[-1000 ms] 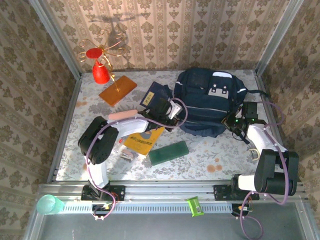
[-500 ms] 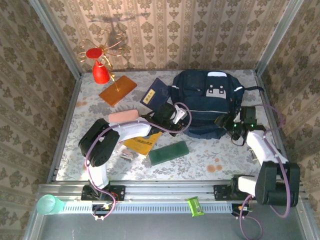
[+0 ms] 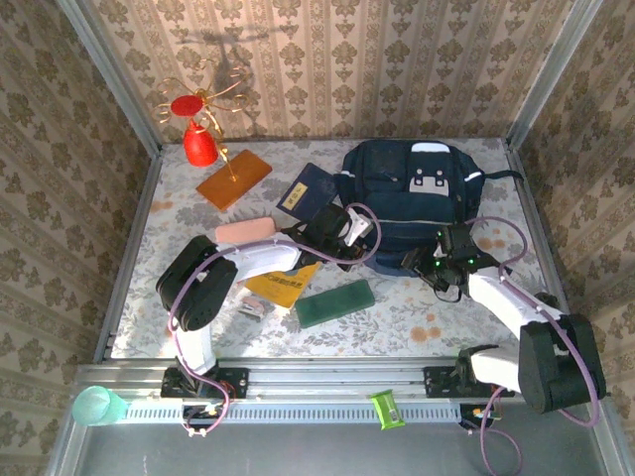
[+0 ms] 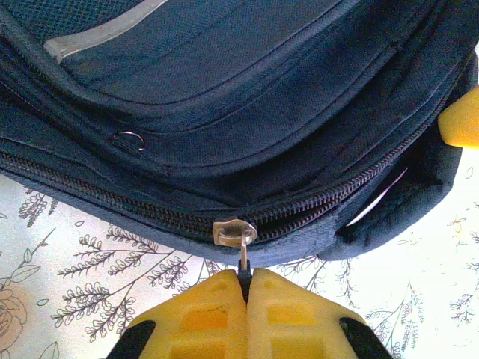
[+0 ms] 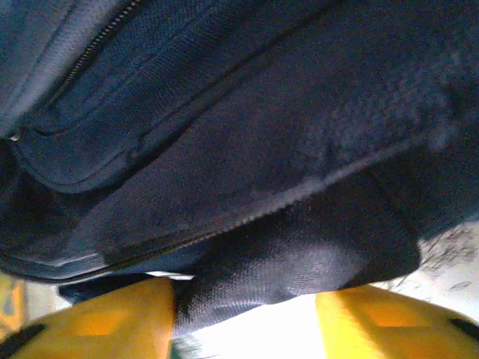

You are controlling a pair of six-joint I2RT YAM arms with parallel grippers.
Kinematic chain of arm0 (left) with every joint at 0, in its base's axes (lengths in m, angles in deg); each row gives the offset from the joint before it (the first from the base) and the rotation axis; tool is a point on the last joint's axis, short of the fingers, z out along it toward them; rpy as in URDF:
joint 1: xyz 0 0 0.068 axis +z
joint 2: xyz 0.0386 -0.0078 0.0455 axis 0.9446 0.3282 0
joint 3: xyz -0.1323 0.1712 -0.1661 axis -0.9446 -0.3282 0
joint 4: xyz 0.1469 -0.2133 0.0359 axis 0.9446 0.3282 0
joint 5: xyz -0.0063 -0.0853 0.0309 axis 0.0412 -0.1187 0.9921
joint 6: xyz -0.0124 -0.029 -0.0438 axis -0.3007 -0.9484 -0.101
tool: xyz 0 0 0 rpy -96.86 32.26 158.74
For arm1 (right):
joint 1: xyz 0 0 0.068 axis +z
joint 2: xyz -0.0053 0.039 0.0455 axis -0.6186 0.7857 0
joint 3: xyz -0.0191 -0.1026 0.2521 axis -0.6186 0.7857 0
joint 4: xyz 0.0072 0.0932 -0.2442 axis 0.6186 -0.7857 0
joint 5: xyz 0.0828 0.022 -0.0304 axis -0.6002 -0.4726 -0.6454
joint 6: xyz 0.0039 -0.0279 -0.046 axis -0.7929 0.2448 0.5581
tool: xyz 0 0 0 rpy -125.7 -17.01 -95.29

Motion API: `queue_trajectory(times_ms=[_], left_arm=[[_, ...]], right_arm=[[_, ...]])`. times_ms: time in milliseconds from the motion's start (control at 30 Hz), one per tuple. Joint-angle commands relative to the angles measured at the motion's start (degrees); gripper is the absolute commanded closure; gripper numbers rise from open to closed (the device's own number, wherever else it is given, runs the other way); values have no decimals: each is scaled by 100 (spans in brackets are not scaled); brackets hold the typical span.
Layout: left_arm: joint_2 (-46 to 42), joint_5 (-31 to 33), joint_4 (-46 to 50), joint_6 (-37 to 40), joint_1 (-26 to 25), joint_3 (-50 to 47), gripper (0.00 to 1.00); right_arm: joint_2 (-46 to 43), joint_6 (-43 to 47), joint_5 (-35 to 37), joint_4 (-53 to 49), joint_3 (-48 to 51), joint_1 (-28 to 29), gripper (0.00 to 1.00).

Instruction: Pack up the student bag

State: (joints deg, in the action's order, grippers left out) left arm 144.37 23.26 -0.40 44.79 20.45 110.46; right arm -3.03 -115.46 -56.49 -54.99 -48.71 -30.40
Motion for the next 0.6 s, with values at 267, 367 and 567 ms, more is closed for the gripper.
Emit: queue_trajectory(times_ms=[267,367,567], left_arm=[[-314,603,516,447,151,-40,100],[-325,658,536,437,274,-75,100],[-206,596,492,429,531,113,100]], right_arm=[[-512,891,640,-554,-280,-965,93],[-808,1004,646,-704,-291,-1358,97],[-1214,1077,783,-832,-426,-1827,99]])
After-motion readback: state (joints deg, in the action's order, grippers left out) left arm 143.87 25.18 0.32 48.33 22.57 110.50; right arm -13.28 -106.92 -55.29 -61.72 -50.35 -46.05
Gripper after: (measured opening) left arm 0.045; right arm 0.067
